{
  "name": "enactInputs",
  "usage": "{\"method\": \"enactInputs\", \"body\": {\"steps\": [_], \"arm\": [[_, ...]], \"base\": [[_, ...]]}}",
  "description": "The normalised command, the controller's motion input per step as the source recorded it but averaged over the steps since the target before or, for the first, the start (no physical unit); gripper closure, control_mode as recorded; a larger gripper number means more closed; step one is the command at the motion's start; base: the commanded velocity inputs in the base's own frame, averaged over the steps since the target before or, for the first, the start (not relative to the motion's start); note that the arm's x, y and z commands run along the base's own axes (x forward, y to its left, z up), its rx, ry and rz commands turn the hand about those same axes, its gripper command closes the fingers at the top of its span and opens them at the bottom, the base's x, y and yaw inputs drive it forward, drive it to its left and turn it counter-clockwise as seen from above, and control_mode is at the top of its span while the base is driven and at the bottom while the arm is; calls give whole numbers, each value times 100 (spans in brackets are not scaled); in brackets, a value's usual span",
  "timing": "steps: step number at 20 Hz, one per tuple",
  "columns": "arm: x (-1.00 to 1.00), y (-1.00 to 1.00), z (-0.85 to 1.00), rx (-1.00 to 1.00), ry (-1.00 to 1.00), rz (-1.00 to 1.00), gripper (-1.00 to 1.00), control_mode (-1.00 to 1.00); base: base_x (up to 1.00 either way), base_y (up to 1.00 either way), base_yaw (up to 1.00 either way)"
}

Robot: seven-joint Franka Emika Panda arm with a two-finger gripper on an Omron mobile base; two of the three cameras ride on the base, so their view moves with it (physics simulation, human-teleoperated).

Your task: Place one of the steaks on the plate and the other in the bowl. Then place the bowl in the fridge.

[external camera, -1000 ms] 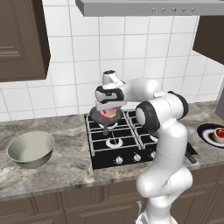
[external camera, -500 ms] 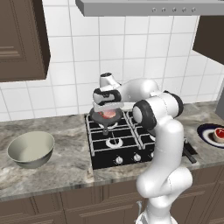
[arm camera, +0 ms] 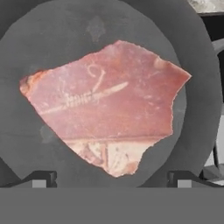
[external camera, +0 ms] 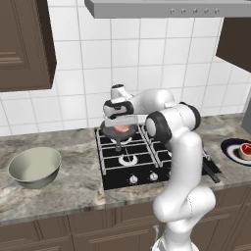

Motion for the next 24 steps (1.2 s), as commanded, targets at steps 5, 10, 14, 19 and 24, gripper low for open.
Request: {"method": "enactInputs", "body": {"steps": [5, 10, 14, 19, 24], "arm": [[1, 0, -16, 0, 3, -11, -100, -100], [0, 0, -22, 0, 2, -10, -100, -100], [4, 0, -9, 0, 0, -2, -100, -100], [24, 0, -1, 0, 0, 0, -100, -100], [25, -2, -2, 0, 0, 0, -100, -100]], "base": [[0, 0, 0], [0, 0, 0], [0, 0, 0], [0, 0, 0], [0, 0, 0]]}}
